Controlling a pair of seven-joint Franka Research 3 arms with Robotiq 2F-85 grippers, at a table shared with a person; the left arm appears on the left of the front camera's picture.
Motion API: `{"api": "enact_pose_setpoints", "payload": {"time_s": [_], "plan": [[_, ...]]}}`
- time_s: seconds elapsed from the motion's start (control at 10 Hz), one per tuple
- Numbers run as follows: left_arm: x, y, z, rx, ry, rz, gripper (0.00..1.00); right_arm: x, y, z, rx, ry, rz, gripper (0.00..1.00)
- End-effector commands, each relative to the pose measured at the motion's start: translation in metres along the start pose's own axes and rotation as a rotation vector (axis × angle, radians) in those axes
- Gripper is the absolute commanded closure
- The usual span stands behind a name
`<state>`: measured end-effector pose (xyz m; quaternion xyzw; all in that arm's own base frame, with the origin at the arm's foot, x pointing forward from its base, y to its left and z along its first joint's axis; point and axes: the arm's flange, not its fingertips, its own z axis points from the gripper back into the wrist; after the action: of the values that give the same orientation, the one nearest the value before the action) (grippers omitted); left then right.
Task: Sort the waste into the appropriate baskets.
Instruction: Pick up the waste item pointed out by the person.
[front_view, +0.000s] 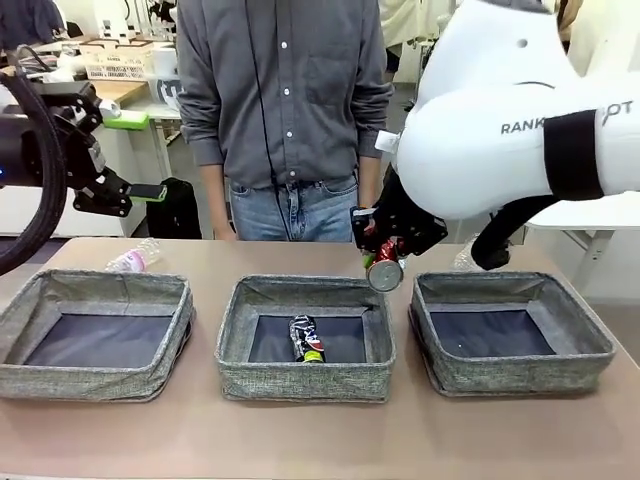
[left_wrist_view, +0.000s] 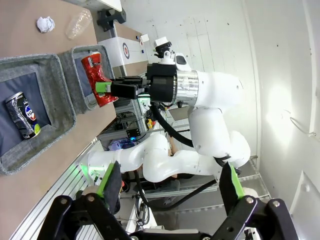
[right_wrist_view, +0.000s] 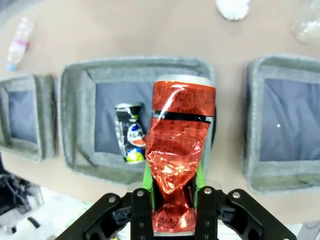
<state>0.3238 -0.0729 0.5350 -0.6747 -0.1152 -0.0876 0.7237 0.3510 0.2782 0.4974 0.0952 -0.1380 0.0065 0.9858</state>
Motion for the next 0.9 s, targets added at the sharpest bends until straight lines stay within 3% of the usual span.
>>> {"api": "enact_pose_setpoints", "payload": {"time_s": [0.0,0.3,0.5,0.8], "plan": [[0.001,-0.005,-0.001,-0.021,-0.012,0.011,0.0,-0.01,0.041,0.026,-0.015,-0.022,0.051,0.67],[0.001,-0.005,-0.001,-0.021,-0.012,0.011,0.0,-0.029,0.108,0.118,-0.126,-0.037,-0.009,0.67],[0.001,-0.005,-0.001,-0.021,-0.012,0.011,0.0,-0.037,0.144,0.151,-0.159,-0.1,0.025,0.67],[0.001,-0.005,-0.001,-0.021,-0.012,0.011,0.0,-0.029,0.159,0.193,-0.175,-0.206,0.09,0.67]]}}
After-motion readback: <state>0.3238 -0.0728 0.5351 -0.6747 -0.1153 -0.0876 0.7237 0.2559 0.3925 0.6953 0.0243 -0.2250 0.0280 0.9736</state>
